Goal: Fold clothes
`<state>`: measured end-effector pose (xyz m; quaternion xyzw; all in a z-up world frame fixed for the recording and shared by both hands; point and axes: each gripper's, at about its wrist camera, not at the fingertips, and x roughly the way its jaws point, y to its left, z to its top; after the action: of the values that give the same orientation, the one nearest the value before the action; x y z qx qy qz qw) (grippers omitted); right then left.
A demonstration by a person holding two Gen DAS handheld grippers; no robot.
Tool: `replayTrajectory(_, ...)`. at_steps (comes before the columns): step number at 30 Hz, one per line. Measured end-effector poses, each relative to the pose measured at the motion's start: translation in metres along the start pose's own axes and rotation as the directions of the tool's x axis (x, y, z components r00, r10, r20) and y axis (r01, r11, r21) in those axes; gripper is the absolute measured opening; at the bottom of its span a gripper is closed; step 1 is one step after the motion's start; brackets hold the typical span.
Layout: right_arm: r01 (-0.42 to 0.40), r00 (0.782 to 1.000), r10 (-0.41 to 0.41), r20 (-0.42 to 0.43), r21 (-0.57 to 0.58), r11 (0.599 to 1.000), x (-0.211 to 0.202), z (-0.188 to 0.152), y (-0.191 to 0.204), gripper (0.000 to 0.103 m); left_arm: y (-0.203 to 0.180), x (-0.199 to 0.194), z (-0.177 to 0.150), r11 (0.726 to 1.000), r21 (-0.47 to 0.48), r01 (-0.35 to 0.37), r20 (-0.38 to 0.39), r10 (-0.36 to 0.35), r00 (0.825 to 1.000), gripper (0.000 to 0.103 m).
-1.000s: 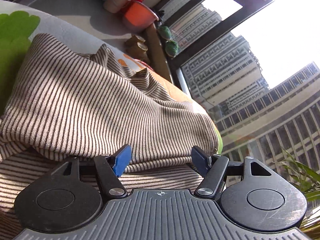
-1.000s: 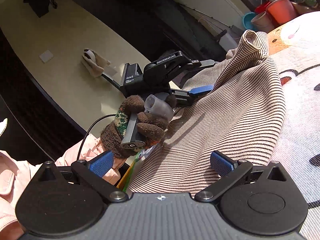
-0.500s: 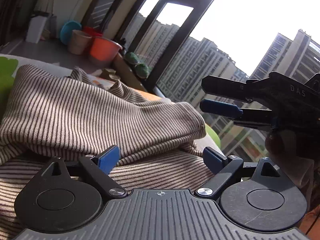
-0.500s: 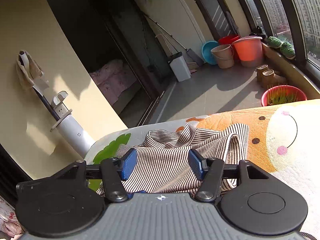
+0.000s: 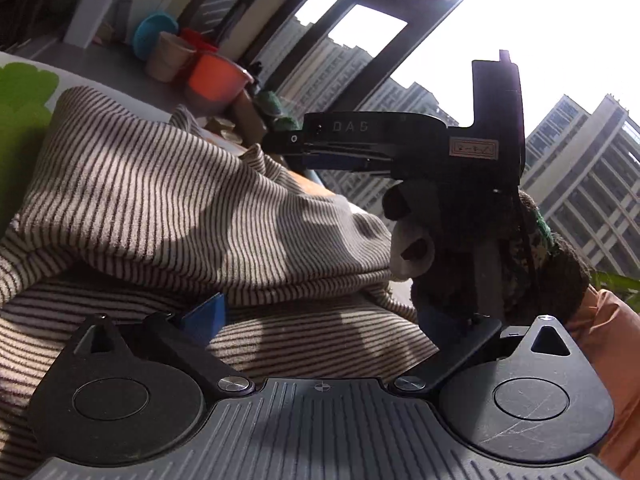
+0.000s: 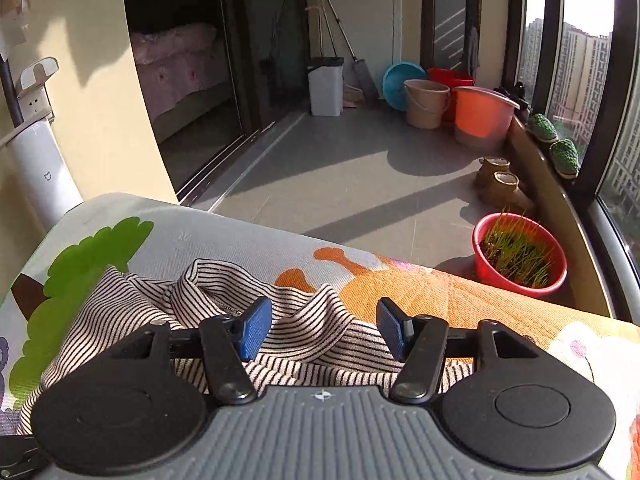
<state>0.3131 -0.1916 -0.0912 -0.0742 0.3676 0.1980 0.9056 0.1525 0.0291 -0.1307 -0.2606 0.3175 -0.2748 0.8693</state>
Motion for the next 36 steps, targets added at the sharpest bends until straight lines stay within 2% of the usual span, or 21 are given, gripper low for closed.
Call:
replayTrajectory(3,0.006,0.999,-0.006,-0.040,0.000,1.000,0.025,-0.003,0.001,0.056,-0.001,0.000,-0.001,1.000,0.003,-0.003,0.001,0.003,1.000,0.103)
replayTrajectory(6,-0.024,0.999,0.025,-0.033,0.022,0.999,0.015,-0.003,0.001,0.019,0.000,0.002,0.000,1.000,0.001,0.000,0.002,0.000,1.000,0.103)
replayTrajectory(7,-0.026,0.999,0.027,-0.028,0.031,0.999,0.011,-0.003,0.000,0.016,0.000,0.002,0.001,1.000,0.002,-0.001,0.002,0.001,1.000,0.103)
replayTrajectory(9,-0.047,0.999,0.046,0.011,0.056,0.997,-0.006,-0.003,-0.002,0.015,0.001,0.002,0.000,1.000,0.002,-0.001,0.003,0.001,1.000,0.103)
replayTrajectory(12,-0.119,0.991,0.113,0.070,0.088,0.989,-0.048,-0.008,-0.003,0.014,0.003,0.002,-0.001,1.000,0.001,0.000,0.004,0.000,1.000,0.103)
replayTrajectory(18,-0.273,0.952,0.249,0.178,0.130,0.953,-0.138,-0.027,-0.002,0.013,0.003,-0.004,-0.001,1.000,0.013,0.018,-0.026,-0.017,1.000,0.103)
replayTrajectory(22,-0.341,0.935,0.321,0.150,0.134,0.930,-0.177,-0.072,0.006,0.013,-0.001,-0.030,-0.007,0.995,0.069,0.065,-0.043,-0.062,0.997,0.103)
replayTrajectory(24,-0.360,0.932,0.348,0.105,0.141,0.922,-0.179,-0.094,0.011,0.013,-0.005,-0.053,-0.014,0.989,0.106,0.103,-0.049,-0.099,0.994,0.103)
replayTrajectory(28,-0.334,0.942,0.334,0.028,0.141,0.932,-0.160,-0.131,0.023,0.013,-0.024,-0.100,-0.023,0.975,0.212,0.069,-0.003,-0.070,0.998,0.103)
replayTrajectory(31,-0.312,0.949,0.314,0.013,0.157,0.937,-0.146,-0.147,0.027,0.014,-0.047,-0.131,-0.012,0.971,0.238,0.023,0.110,-0.051,0.993,0.103)
replayTrajectory(34,-0.266,0.964,0.263,0.042,0.084,0.960,-0.149,-0.155,0.039,0.014,-0.067,-0.139,0.006,0.965,0.263,-0.002,0.194,-0.051,0.980,0.103)
replayTrajectory(36,-0.232,0.972,0.231,0.051,0.027,0.972,-0.154,-0.159,0.049,0.014,-0.080,-0.129,0.015,0.950,0.309,-0.038,0.224,-0.034,0.974,0.103)
